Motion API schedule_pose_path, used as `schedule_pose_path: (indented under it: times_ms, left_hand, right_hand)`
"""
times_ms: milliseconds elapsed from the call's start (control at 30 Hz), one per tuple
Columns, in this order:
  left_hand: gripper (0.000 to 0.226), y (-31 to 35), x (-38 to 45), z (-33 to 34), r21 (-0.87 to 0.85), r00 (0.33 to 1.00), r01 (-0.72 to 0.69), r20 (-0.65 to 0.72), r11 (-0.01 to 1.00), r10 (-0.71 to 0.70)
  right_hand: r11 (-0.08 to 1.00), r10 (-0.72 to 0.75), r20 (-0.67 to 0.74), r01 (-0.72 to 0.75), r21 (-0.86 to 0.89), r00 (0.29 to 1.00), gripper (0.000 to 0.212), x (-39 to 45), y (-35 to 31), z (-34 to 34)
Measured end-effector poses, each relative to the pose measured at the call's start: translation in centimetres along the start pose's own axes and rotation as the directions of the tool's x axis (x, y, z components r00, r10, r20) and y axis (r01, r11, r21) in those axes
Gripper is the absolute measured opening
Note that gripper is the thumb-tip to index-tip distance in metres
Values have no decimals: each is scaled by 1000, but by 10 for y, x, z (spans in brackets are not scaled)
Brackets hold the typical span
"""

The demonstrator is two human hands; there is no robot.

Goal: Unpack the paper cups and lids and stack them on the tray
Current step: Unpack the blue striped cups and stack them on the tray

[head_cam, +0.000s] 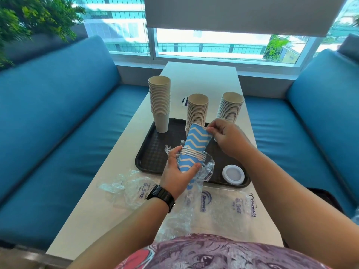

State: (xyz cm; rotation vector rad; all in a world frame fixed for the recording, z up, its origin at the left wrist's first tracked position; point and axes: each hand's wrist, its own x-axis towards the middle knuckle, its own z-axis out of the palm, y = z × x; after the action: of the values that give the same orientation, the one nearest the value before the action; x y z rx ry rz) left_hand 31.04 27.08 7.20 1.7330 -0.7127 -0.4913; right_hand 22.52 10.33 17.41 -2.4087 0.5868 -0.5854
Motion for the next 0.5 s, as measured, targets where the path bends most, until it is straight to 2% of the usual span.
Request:
schedule_pose_path:
  times_ms: [233,500]
  left_hand:
    - [72,-2,-1,1,-99,1000,19,-11,995,-21]
    - [73,-6,5,3,-70,998,59,11,996,-58]
  right_hand:
    - [998,-32,-122,25,-64,992,10,37,-2,-37]
    - [938,-143,-302,31,-347,943,18,89,-2,-95]
